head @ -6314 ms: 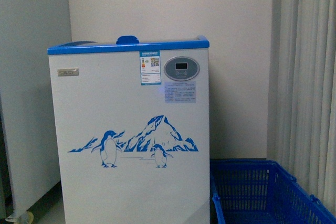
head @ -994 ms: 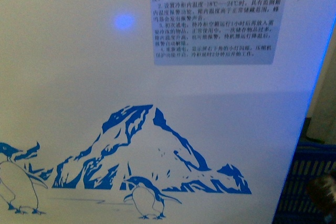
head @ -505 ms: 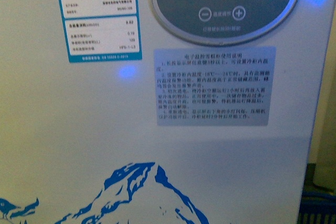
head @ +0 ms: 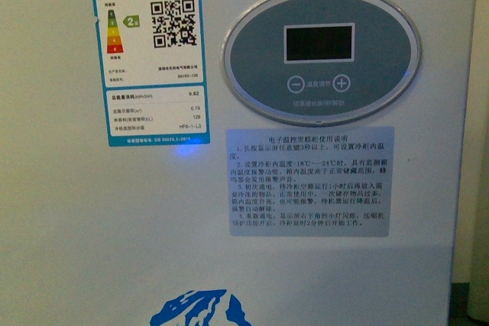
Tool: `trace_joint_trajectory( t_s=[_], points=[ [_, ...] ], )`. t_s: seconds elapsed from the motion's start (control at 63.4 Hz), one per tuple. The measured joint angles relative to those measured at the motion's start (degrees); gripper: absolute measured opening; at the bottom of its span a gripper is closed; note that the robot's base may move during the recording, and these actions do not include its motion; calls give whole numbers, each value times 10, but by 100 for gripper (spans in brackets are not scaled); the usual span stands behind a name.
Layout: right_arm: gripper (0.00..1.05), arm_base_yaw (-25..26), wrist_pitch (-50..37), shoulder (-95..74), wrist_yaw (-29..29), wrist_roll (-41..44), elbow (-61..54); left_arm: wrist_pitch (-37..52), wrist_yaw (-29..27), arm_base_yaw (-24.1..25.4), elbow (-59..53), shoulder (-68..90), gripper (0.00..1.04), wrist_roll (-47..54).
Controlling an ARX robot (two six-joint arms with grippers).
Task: Put drink in fridge
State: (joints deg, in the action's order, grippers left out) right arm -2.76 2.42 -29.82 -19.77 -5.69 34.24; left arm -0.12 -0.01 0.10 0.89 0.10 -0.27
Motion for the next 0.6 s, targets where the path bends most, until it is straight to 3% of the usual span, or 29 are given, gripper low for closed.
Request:
trace_joint_trajectory(
  t_s=[0.189,0.6],
  points=[
    [40,-68,10,80,-86,1,-47,0,0,0,0,0,97,0],
    [40,-53,-5,104,-117,5,-96,0,0,0,0,0,97,0]
  ],
)
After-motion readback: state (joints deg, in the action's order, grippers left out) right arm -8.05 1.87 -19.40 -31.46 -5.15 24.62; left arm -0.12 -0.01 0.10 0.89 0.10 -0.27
